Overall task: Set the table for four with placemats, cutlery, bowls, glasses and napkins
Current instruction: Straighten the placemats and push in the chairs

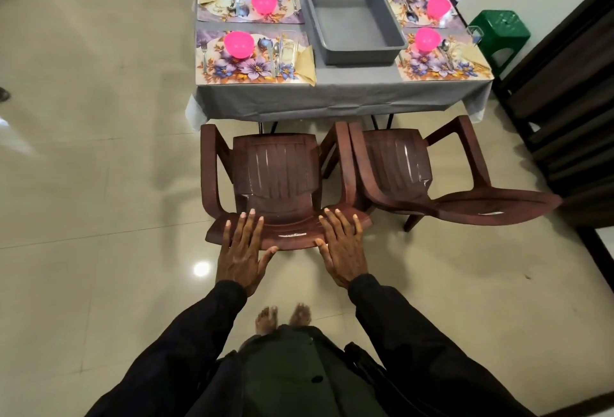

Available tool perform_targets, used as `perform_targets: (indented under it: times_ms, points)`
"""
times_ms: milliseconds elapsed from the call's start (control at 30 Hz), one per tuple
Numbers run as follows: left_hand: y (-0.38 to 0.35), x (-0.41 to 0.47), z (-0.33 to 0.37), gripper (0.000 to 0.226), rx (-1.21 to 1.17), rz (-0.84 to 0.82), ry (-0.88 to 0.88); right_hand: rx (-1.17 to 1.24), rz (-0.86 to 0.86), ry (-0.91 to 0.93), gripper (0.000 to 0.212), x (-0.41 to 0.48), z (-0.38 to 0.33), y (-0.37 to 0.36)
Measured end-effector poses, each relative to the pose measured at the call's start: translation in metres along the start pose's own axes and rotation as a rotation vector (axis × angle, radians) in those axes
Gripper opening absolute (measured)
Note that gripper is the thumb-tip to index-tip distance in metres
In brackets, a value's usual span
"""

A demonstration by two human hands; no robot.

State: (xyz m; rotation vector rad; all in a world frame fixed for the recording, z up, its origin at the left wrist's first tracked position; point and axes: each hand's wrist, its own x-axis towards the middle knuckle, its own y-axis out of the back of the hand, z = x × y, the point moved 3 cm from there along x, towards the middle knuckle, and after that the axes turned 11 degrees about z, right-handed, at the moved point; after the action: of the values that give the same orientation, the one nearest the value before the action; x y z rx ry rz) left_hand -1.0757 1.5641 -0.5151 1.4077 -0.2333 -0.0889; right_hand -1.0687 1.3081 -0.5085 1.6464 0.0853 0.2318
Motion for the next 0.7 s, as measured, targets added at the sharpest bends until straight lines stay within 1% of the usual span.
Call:
perform_targets:
  times_ms: [100,200,333,467,600,633,700]
  points:
    - [0.0,0.002,0.002,0.08,-0.009,0.001,0.012,0.021,-0.022,0.016,0.062,0.004,0.005,0.001]
    - [-0.002,0.003,0.006,0.081,0.0,-0.002,0.05,0.055,-0.034,0.075,0.067,0.004,0.01,0.004]
    - [-0.002,0.016,0.04,0.079,-0.057,0.026,0.079,0.195,0.057,0.075,0.062,0.001,0.047,0.021]
    - [-0.002,0.051,0.129,0.078,-0.1,0.047,0.012,0.277,0.23,-0.024,0.059,0.0,0.141,0.05]
    - [-0.008,0.098,0.253,0.079,-0.147,0.093,-0.063,0.245,0.413,-0.15,0.054,-0.01,0.272,0.077]
    - [-0.01,0.109,0.282,0.079,-0.176,0.097,-0.072,0.227,0.417,-0.192,0.053,-0.013,0.302,0.08]
    - [-0.015,0.123,0.344,0.078,-0.223,0.074,-0.103,0.172,0.357,-0.26,0.054,-0.026,0.365,0.079]
